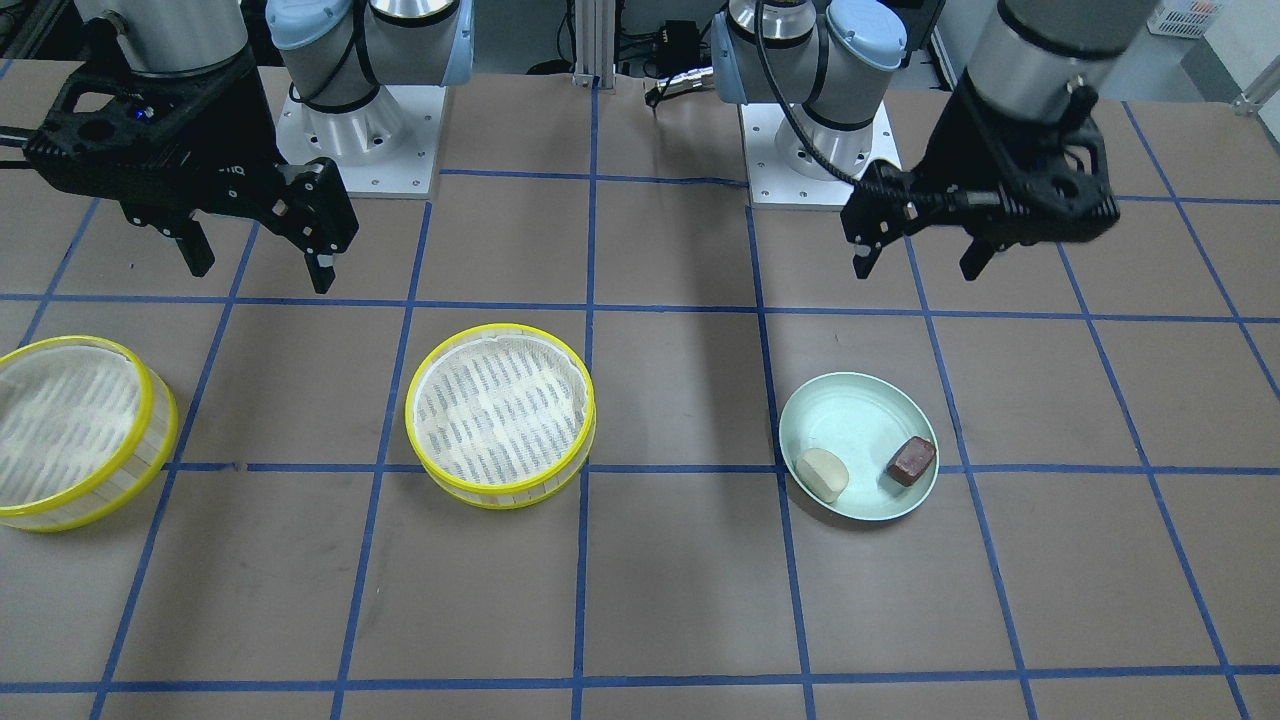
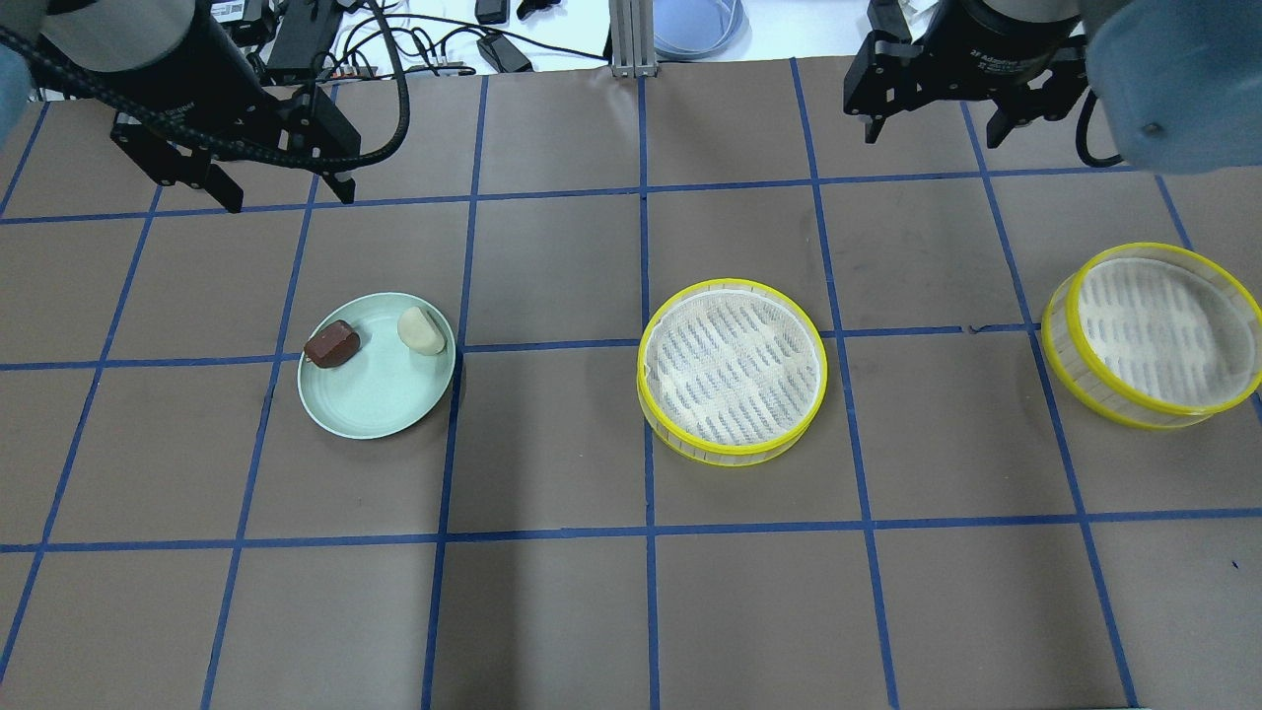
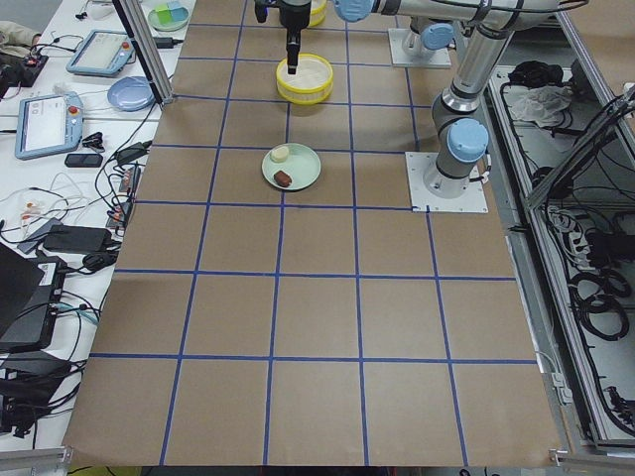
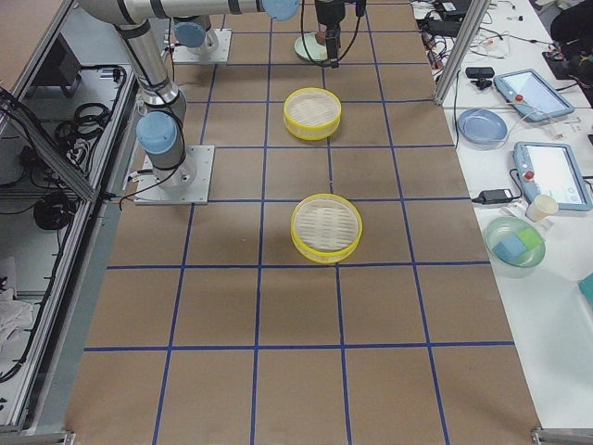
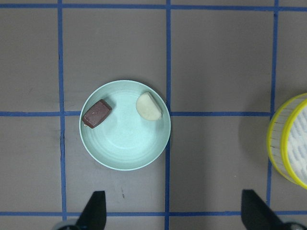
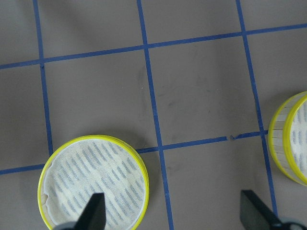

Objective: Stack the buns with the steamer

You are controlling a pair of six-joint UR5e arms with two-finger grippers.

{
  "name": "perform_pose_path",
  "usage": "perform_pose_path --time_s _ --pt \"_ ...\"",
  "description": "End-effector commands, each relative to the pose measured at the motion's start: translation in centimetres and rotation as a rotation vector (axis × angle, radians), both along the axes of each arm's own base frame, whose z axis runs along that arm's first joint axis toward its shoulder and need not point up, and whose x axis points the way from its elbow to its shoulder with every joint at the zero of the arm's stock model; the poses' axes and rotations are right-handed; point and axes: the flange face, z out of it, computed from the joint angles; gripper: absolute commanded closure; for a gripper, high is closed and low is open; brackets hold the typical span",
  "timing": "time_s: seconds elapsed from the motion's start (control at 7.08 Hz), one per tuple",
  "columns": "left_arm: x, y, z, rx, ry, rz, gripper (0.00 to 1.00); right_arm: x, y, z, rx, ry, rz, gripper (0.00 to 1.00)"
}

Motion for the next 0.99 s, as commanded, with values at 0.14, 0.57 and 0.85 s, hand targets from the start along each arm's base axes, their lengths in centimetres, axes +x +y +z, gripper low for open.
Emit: perform_pose_path --time_s 0.14,0.57,0.85 --pt "3.8 -4.1 -16.8 0.025 0.005 0.049 0.0 -10.8 -1.2 0.7 0.013 0.041 0.003 0.0" --pt "3.8 -6.1 -23.4 0.106 0.038 0.059 0.0 -21.9 -1.1 -0.6 0.078 0.111 0.135 0.0" --pt "2.9 -6.6 -26.3 0.144 0.133 0.12 0.0 -35.0 -1.5 -7.5 0.194 0.054 0.148 0.0"
